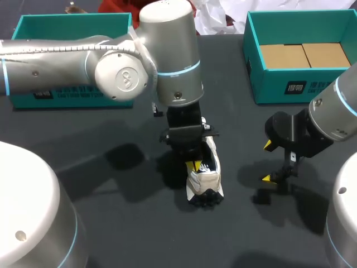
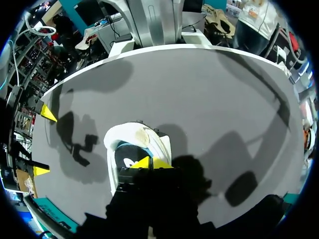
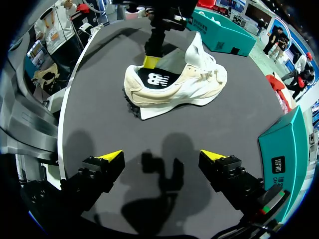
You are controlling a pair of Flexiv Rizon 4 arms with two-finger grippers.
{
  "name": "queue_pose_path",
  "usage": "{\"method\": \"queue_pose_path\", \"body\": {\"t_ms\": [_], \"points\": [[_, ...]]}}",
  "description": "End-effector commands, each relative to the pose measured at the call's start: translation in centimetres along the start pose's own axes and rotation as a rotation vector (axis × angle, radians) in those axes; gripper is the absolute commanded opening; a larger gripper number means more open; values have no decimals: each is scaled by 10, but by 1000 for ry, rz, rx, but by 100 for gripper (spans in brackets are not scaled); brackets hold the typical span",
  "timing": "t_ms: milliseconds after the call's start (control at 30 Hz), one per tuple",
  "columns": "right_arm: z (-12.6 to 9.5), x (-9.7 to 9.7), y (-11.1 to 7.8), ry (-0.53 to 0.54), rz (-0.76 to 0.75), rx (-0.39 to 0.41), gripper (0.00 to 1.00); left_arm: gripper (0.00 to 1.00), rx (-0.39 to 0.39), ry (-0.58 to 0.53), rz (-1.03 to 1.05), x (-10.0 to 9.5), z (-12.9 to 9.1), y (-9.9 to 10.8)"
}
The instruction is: Take the shoe out of the shoebox, open the shoe tongue, remove and reinsert the insole, then place the shoe into the shoebox
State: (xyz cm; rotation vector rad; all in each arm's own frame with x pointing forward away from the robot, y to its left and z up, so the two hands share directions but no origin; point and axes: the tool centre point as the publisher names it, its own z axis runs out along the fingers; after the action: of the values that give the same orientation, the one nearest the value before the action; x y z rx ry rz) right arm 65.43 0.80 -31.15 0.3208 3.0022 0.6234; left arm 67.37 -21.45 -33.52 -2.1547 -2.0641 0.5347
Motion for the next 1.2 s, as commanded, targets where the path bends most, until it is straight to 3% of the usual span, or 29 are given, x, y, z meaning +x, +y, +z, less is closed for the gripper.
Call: {"method": "queue_pose_path", "body": {"t_ms": [33, 533, 933, 1200], "points": [[0, 2, -1, -3, 0, -1, 100, 0, 3, 24, 1, -4, 5, 2], [0, 2, -1, -3, 0, -1, 100, 0, -41, 80, -42, -7, 54, 20], [0, 2, -1, -3, 0, -1, 100, 0, -76, -60, -36, -11, 13, 11], [0, 2, -1, -3, 0, -1, 100, 0, -98, -125, -40, -30, 29, 7]]}}
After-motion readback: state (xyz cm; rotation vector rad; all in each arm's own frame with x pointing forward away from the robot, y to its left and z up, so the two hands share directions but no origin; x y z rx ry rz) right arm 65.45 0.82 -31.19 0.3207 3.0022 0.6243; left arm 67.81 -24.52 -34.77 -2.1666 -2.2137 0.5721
